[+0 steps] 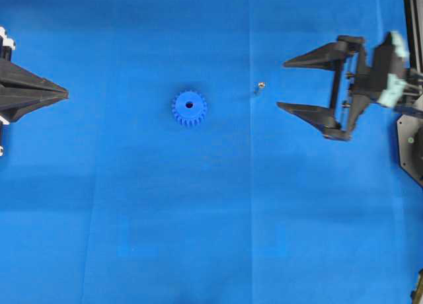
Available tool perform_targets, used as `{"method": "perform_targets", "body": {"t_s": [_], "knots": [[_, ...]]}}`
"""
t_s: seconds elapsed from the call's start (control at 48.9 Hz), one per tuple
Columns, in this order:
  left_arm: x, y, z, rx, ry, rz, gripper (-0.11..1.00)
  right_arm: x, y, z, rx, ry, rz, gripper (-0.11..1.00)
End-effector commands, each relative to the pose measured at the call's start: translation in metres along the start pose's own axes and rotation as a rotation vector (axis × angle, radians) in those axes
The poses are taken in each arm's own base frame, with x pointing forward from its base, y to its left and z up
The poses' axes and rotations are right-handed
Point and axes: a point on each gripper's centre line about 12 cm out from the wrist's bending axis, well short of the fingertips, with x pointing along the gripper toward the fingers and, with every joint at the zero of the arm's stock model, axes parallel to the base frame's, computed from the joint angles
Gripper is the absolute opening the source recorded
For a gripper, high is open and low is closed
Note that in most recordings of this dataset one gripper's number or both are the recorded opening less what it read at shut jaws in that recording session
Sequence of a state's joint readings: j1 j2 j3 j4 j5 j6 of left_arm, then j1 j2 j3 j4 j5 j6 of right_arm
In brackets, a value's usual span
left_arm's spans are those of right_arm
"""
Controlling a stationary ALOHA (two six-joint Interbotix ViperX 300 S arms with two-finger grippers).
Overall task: Insert the shaft placed at a random location into the center hole of the small gear at another random location.
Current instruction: 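Move the right gripper over the small silver shaft and grasp it, then lift the silver shaft upward with the right gripper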
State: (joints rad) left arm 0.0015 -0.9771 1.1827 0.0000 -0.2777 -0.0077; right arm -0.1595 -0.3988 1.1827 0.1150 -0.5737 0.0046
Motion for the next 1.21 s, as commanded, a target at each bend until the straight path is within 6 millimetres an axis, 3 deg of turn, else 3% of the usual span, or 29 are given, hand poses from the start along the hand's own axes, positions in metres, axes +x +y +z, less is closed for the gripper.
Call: {"method": "perform_targets", "body": {"t_s": [0.0, 0.266, 0.43, 0.798, 0.88, 1.085, 1.187], "knots": [[0.001, 0.000, 0.003, 0.001, -0.012, -0.001, 0.00, 0.013, -0.004, -0.010, 0.009, 0.003, -0.023, 0.86], [0.000, 0.001, 0.000, 0.002, -0.005, 0.005, 0.00, 0.043, -0.015, -0.053, 0.045, 0.072, -0.107, 0.87], [0.000, 0.001, -0.001, 0.002, -0.002, 0.007, 0.00, 0.054, -0.020, -0.068, 0.061, 0.107, -0.146, 0.86], [0.000, 0.001, -0.003, 0.002, 0.003, 0.007, 0.00, 0.058, -0.023, -0.074, 0.071, 0.119, -0.168, 0.82], [0.000, 0.001, -0.003, 0.000, 0.003, 0.007, 0.00, 0.058, -0.023, -0.073, 0.069, 0.109, -0.169, 0.70], [0.000, 0.001, -0.004, 0.000, 0.005, 0.007, 0.00, 0.058, -0.024, -0.075, 0.069, 0.119, -0.170, 0.14], [0.000, 0.001, -0.003, 0.000, 0.003, 0.007, 0.00, 0.058, -0.024, -0.075, 0.070, 0.128, -0.169, 0.02]]}}
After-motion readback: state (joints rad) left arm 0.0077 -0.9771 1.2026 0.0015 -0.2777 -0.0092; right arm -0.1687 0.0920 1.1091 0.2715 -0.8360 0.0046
